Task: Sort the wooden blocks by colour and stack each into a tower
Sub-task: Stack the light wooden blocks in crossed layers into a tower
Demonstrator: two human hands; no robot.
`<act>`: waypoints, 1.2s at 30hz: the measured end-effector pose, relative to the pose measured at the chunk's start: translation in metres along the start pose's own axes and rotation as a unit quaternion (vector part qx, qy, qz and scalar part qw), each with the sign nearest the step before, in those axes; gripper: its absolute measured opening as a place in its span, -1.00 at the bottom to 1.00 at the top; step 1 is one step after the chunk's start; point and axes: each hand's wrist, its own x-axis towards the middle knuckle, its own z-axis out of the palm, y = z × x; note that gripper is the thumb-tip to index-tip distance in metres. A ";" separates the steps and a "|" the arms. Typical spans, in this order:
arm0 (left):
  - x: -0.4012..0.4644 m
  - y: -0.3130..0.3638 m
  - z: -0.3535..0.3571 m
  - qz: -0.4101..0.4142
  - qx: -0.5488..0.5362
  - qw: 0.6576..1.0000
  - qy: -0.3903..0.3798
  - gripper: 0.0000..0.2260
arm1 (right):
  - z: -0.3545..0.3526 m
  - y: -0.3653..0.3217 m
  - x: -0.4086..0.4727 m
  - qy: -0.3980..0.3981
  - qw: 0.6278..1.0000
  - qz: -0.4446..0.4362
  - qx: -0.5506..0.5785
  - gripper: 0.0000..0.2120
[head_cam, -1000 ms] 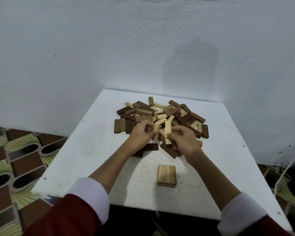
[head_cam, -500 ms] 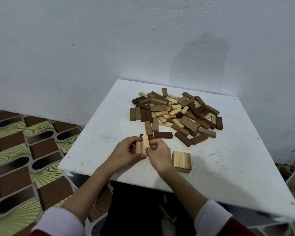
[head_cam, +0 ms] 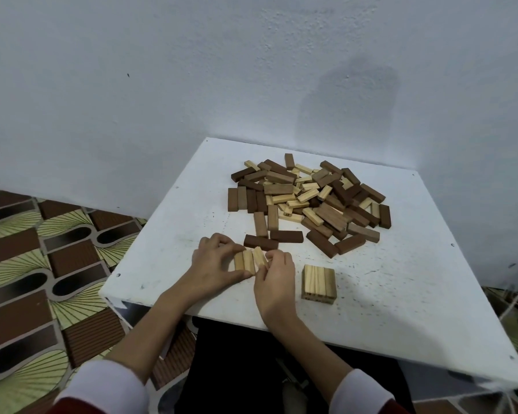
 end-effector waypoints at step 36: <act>0.001 -0.009 0.013 0.085 -0.024 0.995 0.042 -0.42 | 0.006 0.027 -0.002 0.101 0.979 -0.115 0.138 -0.63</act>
